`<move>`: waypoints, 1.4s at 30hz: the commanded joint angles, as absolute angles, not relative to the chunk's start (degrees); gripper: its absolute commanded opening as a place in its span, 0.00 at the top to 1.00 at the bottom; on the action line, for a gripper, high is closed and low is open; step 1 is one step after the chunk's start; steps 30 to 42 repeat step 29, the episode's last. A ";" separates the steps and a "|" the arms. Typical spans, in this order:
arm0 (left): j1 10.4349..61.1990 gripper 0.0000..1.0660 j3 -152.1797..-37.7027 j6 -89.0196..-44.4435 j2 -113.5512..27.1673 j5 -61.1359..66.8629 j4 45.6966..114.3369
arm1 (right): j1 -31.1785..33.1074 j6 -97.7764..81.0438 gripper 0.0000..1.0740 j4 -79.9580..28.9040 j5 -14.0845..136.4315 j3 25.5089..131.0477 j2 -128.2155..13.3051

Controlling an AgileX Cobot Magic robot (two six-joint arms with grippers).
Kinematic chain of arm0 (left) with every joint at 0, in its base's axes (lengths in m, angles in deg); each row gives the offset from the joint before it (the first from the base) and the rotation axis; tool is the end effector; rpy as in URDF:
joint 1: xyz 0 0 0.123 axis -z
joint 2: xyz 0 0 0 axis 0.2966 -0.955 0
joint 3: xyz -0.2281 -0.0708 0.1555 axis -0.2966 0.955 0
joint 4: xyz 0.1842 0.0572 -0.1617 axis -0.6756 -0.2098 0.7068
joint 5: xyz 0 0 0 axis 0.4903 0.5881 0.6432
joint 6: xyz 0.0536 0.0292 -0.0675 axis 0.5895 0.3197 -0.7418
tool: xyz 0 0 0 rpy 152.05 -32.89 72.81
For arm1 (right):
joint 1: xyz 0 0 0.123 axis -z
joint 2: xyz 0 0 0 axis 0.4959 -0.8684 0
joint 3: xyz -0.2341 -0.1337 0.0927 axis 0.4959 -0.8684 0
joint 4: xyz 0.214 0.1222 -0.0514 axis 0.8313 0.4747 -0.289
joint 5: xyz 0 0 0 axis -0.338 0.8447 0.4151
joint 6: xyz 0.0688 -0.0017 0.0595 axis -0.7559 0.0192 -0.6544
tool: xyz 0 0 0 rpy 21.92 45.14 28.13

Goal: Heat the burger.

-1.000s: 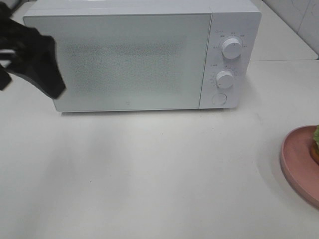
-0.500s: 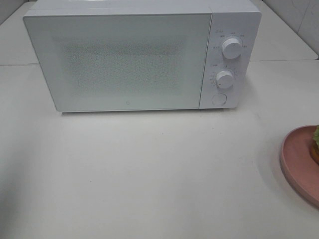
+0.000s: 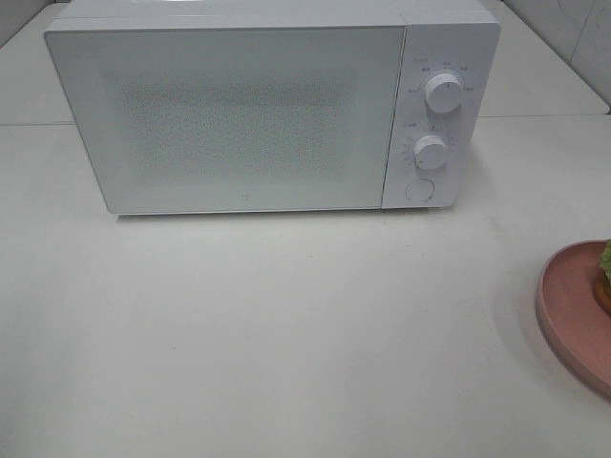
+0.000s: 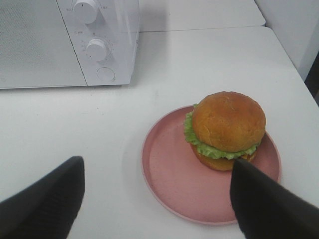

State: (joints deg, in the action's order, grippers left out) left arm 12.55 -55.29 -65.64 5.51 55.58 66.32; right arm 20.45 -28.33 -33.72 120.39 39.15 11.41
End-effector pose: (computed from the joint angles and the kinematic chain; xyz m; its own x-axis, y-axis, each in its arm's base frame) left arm 0.0433 0.0023 0.2766 -0.7441 0.0171 -0.6678 -0.0143 0.9990 0.0415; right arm -0.0008 -0.0108 0.2845 -0.3709 0.1296 -0.9196 0.0161 0.9910 0.1331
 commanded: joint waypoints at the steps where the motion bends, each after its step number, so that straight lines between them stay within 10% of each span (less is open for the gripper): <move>1: 12.50 0.08 -54.49 -65.87 10.21 53.11 66.21 | 20.56 -27.88 0.29 -33.43 120.10 39.09 12.96; 42: 12.50 0.08 -54.38 -65.87 26.77 53.11 66.21 | 20.56 -27.88 0.29 -33.43 120.04 39.09 12.79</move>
